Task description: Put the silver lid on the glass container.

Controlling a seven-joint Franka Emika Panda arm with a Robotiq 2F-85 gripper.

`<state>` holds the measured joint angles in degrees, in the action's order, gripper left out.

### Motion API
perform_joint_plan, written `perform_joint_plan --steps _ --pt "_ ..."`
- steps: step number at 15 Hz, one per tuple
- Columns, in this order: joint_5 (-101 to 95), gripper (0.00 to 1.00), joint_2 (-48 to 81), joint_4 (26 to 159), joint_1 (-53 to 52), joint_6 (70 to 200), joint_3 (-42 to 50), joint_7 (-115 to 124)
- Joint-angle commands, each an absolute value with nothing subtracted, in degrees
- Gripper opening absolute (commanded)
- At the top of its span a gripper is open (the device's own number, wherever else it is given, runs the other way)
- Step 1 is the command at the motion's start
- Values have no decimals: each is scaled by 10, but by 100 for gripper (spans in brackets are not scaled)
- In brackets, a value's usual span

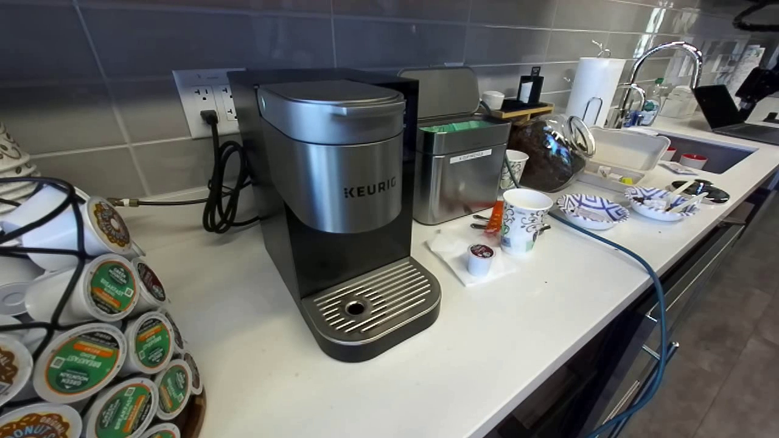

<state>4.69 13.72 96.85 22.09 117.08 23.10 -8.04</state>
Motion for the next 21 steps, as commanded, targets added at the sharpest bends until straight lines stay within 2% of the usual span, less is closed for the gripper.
perform_joint_plan --steps 1,4,5,10,16,21 --pt "95 100 269 832 282 1112 202 -153" --pt "86 100 335 747 314 1063 186 -145" --pt "78 100 285 822 305 1107 181 -148" --pt "76 100 329 758 321 1081 175 -145" --pt "23 100 402 644 393 1060 140 -374" --pt "22 100 444 590 428 956 95 -482"
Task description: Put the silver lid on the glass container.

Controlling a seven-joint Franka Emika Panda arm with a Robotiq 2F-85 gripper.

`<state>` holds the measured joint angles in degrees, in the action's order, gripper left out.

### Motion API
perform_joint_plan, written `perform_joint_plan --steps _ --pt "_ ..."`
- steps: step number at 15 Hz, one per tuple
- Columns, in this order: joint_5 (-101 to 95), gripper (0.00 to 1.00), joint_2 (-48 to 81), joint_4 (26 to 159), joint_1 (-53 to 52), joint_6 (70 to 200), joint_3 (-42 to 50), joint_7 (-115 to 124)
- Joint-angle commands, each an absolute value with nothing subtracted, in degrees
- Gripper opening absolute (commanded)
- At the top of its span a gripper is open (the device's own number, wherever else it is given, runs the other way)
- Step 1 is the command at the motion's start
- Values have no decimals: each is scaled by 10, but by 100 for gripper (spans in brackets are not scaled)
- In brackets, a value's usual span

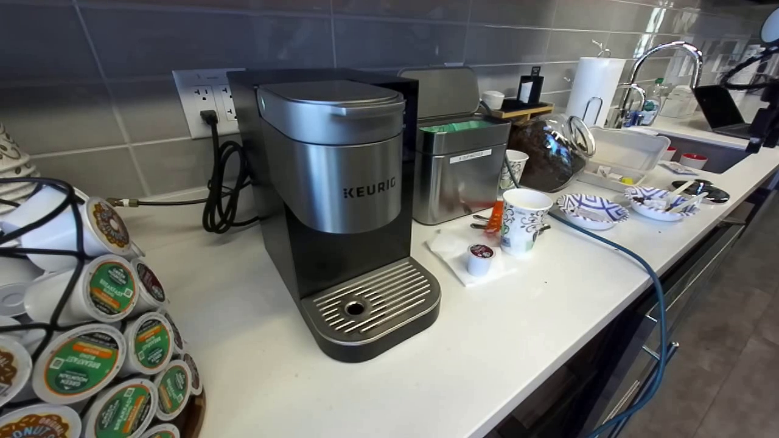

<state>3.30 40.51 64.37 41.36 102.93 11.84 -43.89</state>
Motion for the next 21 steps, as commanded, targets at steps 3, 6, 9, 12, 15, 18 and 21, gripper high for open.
perform_joint_plan --steps 3,6,9,12,15,18,21 --pt "23 100 430 613 418 950 106 -459" --pt "28 100 441 609 418 952 96 -475" --pt "51 100 451 628 413 997 77 -468" --pt "57 100 461 640 407 1051 66 -457" --pt "67 100 479 632 409 1097 61 -441" --pt "74 100 493 620 410 1123 63 -424" --pt "77 100 508 602 418 1120 65 -405"
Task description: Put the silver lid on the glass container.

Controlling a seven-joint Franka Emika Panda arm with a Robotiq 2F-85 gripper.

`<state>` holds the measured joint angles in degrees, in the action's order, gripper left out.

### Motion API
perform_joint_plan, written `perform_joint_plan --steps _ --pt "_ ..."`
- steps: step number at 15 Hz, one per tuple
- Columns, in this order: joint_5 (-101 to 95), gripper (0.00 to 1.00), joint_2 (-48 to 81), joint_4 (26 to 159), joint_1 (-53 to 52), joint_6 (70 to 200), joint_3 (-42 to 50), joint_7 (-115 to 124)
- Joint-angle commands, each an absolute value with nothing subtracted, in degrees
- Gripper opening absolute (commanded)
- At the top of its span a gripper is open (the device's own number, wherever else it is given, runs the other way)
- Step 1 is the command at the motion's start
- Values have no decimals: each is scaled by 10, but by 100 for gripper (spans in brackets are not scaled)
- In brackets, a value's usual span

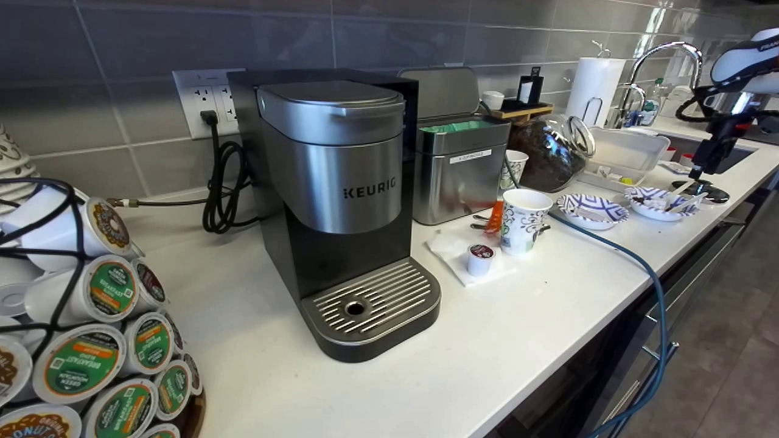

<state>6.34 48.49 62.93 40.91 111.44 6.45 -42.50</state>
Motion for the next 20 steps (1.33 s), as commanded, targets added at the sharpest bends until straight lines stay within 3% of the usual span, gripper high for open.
perform_joint_plan --steps 1,9,11,16,17,19,20 --pt "78 100 513 595 421 1115 65 -398" --pt "75 99 536 570 433 1110 63 -375" --pt "74 93 539 568 433 1110 63 -374" --pt "72 52 544 562 433 1109 64 -370" --pt "72 39 544 562 433 1110 64 -369" --pt "72 23 542 565 433 1113 63 -370" --pt "72 21 542 565 433 1115 63 -370"
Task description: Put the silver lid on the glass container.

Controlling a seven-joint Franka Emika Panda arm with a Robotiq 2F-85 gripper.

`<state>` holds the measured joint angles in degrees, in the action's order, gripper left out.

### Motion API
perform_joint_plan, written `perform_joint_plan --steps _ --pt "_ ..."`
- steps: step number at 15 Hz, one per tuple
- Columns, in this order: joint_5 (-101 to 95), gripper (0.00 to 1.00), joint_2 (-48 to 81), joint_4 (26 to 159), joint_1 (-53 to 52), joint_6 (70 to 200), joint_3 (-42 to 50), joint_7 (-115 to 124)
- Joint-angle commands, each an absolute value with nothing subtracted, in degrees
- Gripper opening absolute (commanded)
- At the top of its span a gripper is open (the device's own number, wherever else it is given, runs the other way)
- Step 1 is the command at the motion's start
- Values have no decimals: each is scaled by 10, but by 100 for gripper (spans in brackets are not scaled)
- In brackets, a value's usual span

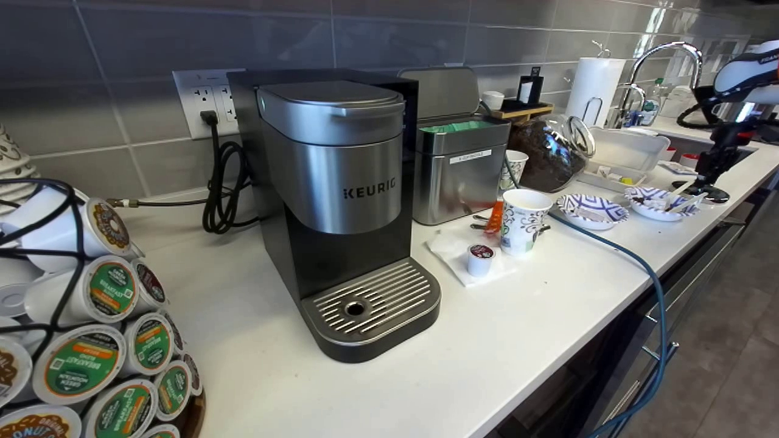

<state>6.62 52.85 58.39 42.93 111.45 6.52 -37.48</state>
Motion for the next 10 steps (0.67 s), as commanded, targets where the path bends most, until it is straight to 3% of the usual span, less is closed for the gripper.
perform_joint_plan --steps 1,10 --pt "72 21 540 567 432 1115 63 -370" --pt "109 21 428 636 481 1107 38 -466"
